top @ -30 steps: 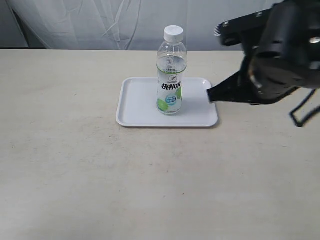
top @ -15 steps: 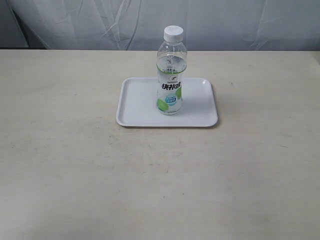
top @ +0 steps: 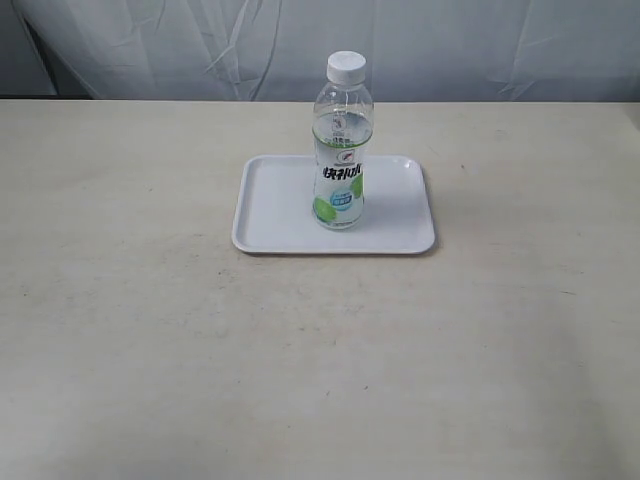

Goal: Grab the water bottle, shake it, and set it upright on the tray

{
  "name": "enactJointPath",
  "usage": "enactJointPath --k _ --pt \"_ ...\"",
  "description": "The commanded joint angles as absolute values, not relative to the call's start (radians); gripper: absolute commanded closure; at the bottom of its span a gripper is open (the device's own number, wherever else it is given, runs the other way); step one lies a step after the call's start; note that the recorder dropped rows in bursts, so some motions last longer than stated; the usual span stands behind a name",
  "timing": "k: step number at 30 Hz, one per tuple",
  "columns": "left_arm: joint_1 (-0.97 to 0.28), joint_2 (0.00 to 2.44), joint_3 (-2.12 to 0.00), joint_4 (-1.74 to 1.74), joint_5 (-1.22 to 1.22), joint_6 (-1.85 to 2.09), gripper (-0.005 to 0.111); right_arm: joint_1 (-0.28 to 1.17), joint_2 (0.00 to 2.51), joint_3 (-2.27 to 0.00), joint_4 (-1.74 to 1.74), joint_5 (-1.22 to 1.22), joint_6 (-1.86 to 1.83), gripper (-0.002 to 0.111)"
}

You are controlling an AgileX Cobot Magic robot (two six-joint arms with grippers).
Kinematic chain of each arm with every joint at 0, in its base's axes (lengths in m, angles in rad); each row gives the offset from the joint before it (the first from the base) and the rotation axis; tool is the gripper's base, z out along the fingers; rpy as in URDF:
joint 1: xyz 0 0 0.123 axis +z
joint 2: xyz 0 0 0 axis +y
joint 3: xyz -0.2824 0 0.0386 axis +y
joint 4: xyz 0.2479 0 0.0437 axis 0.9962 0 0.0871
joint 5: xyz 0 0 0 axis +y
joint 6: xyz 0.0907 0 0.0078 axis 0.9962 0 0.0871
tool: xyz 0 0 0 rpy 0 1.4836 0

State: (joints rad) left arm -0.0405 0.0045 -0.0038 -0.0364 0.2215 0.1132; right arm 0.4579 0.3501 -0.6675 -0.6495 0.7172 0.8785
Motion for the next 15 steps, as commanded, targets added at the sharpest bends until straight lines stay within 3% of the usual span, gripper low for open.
enactJointPath --k 1,6,15 --pt "-0.041 0.0 0.0 -0.028 0.207 0.114 0.106 0.18 0.243 -0.489 -0.532 0.458 0.866 0.109" --pt "-0.041 0.0 0.0 -0.028 0.207 0.114 0.106 0.038 0.158 -0.33 -0.356 0.472 0.865 0.109" --pt "-0.041 0.0 0.0 -0.019 0.262 0.114 0.106 0.032 0.108 -0.179 -0.304 0.386 0.858 0.109"
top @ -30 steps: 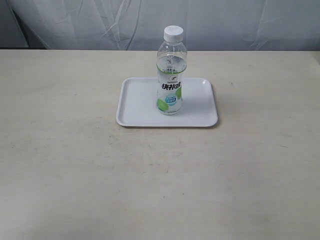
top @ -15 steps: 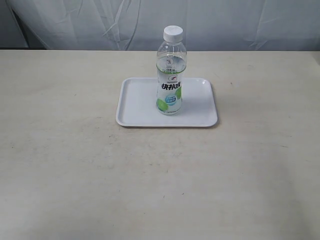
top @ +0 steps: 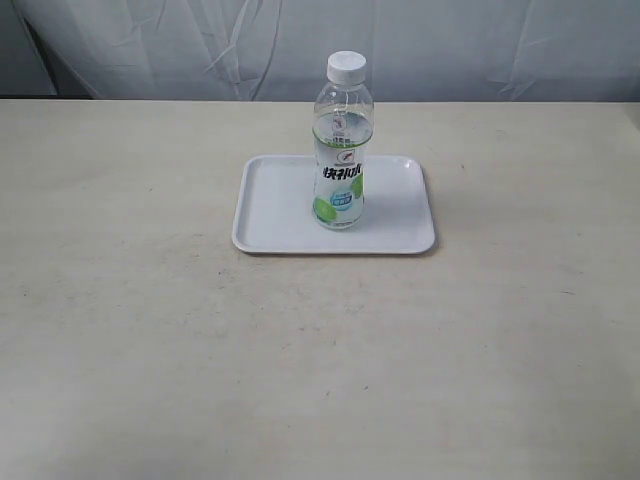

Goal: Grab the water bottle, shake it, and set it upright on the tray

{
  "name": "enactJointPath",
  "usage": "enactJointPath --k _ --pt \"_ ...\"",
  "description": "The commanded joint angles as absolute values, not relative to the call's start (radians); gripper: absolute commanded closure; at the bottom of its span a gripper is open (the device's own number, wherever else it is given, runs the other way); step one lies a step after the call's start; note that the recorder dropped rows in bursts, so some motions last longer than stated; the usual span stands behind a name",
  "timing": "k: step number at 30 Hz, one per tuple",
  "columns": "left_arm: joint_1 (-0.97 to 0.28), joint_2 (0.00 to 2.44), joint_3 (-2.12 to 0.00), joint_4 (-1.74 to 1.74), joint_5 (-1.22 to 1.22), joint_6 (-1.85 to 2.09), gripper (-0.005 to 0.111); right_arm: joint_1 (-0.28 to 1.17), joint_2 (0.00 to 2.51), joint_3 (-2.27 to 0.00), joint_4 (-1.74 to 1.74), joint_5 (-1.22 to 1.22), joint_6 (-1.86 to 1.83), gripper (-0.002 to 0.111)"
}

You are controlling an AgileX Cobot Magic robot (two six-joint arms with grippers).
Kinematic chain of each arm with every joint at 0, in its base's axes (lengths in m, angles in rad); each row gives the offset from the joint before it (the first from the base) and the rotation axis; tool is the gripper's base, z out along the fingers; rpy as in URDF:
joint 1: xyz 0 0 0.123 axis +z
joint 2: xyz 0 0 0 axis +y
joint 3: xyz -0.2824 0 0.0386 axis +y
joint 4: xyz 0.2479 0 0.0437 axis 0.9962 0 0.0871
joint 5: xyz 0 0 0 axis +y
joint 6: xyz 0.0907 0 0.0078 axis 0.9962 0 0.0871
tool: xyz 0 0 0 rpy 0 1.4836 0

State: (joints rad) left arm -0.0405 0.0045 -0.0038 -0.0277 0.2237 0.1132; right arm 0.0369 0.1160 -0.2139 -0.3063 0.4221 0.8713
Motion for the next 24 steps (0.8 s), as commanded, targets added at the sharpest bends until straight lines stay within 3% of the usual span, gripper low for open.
enactJointPath --k 1,9,24 --pt "-0.041 0.0 0.0 -0.019 0.262 0.114 0.106 0.032 0.108 -0.168 -0.299 0.378 0.856 0.109" --pt "-0.041 0.0 0.0 -0.019 0.253 0.114 0.106 0.035 0.011 0.0 -0.177 0.158 0.679 0.109" --pt "-0.041 0.0 0.0 -0.019 0.253 0.114 0.106 0.035 0.0 0.0 -0.17 0.284 0.679 0.109"
